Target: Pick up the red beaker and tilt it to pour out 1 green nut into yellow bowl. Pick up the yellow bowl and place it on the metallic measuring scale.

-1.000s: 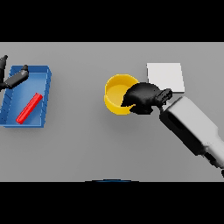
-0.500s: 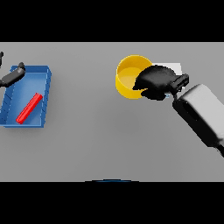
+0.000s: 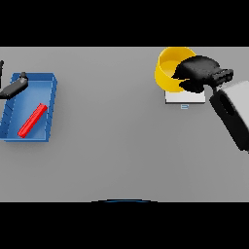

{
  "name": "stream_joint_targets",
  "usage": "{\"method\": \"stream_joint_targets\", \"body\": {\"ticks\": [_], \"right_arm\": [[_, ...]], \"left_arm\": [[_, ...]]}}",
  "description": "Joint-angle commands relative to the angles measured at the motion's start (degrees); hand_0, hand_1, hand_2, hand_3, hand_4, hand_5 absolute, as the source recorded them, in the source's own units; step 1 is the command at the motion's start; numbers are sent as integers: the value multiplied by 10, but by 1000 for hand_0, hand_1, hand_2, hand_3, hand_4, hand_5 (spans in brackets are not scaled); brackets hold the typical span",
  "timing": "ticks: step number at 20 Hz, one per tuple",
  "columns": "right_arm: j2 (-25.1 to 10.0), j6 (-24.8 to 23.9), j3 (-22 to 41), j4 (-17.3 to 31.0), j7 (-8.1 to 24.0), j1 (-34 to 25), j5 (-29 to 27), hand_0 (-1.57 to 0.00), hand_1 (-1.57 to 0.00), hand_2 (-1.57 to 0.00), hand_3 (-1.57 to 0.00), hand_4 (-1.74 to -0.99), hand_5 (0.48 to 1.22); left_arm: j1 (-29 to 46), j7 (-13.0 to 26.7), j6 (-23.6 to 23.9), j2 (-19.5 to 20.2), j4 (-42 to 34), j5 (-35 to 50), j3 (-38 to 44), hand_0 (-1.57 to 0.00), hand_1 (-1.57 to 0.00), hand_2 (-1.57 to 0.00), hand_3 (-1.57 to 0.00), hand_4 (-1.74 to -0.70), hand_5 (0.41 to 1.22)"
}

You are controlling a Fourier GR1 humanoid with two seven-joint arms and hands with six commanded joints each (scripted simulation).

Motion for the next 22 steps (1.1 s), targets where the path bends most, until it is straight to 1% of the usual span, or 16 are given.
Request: {"method": "stream_joint_targets", "body": {"ticks": [1, 3, 5, 6, 7, 9, 10, 12, 13, 15, 16, 17, 19, 20, 21, 22], "right_arm": [[-6, -11, 0, 13, -15, 1, 2, -1571, -1571, -1571, -1181, -1720, 1221], [1, -30, 0, 52, -18, -7, 7, -1571, -1571, -1571, -1168, -1720, 1221], [3, -44, -2, 90, -19, -9, 8, -1571, -1571, -1571, -1211, -1722, 1221], [2, -53, 0, 114, -29, -11, 12, -1571, -1571, -1571, -1227, -1722, 1221], [9, -66, 1, 142, -26, -17, 17, -1571, -1571, -1571, -1254, -1722, 1221], [19, -90, 8, 173, -40, -22, 23, -1571, -1566, -1571, -1360, -1724, 1221], [21, -98, 8, 184, -50, -25, 22, -1571, -1567, -1571, -1390, -1724, 1221], [27, -109, 11, 213, -52, -32, 24, -1571, -1561, -1571, -1432, -1725, 1221], [33, -114, 11, 222, -48, -30, 22, -1571, -1547, -1571, -1460, -1726, 1221], [39, -122, 13, 241, -50, -32, 22, -1571, -1499, -1565, -1500, -1727, 1221], [38, -122, 14, 242, -45, -34, 21, -1571, -1491, -1566, -1497, -1727, 1221], [39, -127, 15, 246, -51, -31, 20, -1571, -1475, -1567, -1510, -1727, 1221], [42, -125, 15, 263, -54, -44, 18, -1548, -1420, -1568, -1481, -1721, 1221], [44, -126, 15, 269, -61, -44, 15, -1527, -1401, -1569, -1320, -1725, 1221], [52, -122, 15, 277, -52, -46, 12, -1536, -1411, -1569, -1165, -1728, 1221], [53, -120, 14, 280, -55, -44, 9, -1543, -1443, -1496, -1022, -1659, 1221]], "left_arm": [[4, -1, 1, -1, 3, 2, 2, 1, 1, 1, 1, -833, 769], [1, 3, 1, 2, -2, 1, 2, 1, 1, 1, 1, -829, 774], [0, 7, -2, 1, 3, 1, 1, 1, 1, 1, 1, -823, 765], [2, 3, -1, 0, 6, 0, 0, 1, 1, 1, 1, -819, 763], [2, 3, -1, 1, 5, 0, 1, 1, 1, 1, 1, -818, 759], [0, 7, -5, 3, 2, 0, 0, 1, 1, 1, 1, -814, 757], [2, 6, -4, 2, 7, 1, 1, 1, 1, 1, 1, -811, 753], [-3, 14, 1, 0, 4, -7, -5, 1, 1, 1, 1, -801, 743], [-2, 5, -1, -2, 9, -6, -4, 1, 1, 1, 1, -796, 737], [-9, 11, -3, -4, 8, -6, -5, 1, 1, 1, 1, -796, 729], [-13, 12, -5, -6, 14, -5, -4, 1, 1, 1, 1, -800, 725], [-11, 10, -4, -8, 13, -4, -4, 1, 1, 1, 1, -805, 728], [-9, 5, -2, -5, 14, -5, -1, 1, 1, 1, 1, -806, 734], [-7, 4, -3, -7, 14, -4, -3, 1, 1, 1, 1, -809, 734], [-12, 3, -3, -11, 18, -6, -4, 1, 1, 1, 1, -811, 740], [-13, 5, -4, -12, 21, -5, -4, 1, 1, 1, 1, -813, 745]]}}
